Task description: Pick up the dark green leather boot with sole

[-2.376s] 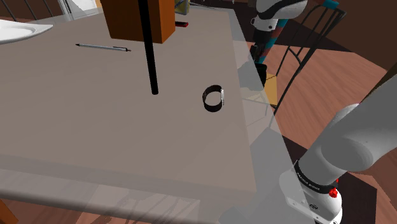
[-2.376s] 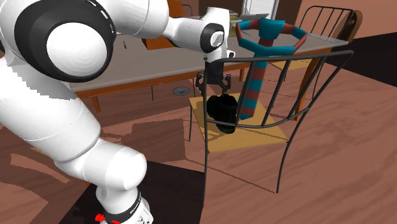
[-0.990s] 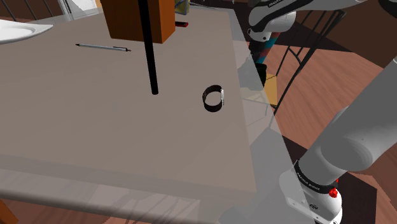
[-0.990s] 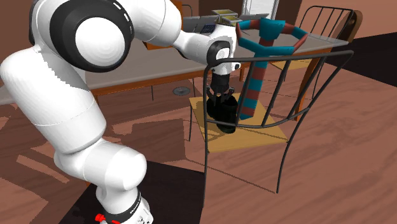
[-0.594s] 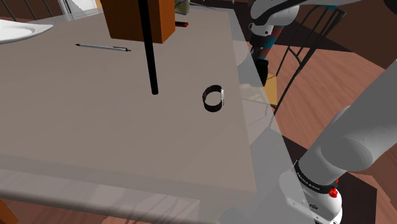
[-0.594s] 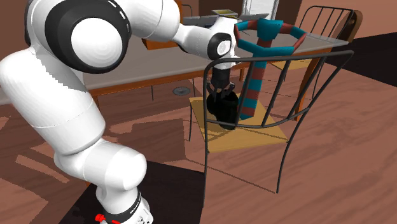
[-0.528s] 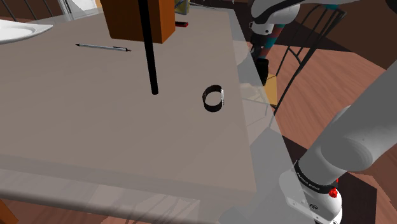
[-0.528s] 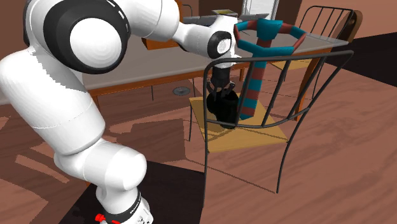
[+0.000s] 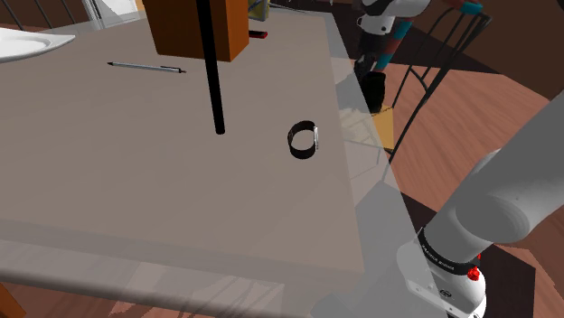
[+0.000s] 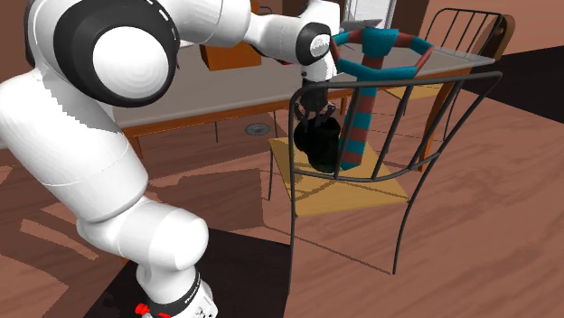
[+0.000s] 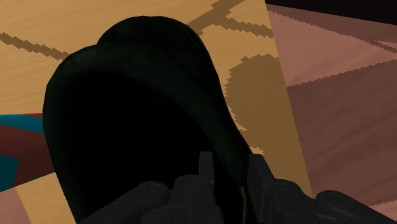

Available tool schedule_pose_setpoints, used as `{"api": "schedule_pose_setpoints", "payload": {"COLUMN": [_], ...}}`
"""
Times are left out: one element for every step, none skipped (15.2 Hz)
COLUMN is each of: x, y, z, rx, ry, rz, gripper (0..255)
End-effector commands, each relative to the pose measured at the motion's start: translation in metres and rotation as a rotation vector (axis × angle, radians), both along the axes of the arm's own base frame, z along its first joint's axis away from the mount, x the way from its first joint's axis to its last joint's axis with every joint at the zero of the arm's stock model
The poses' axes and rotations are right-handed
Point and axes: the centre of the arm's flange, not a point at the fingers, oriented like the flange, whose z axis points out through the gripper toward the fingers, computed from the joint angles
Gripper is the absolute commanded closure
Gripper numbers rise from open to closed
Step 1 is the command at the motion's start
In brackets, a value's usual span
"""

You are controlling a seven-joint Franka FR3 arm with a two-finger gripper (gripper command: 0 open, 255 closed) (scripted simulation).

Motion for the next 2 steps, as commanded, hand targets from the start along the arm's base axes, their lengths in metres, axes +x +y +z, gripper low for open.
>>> {"api": "schedule_pose_setpoints", "payload": {"x": [-0.0005,-0.0004], "y": [-0.0003,-0.0003], "z": [0.0077,0.0077], "rx": [-0.001,-0.001], "ry": [-0.002,-0.002], "rz": [0.000,0.000], "gripper": [255,255]}}
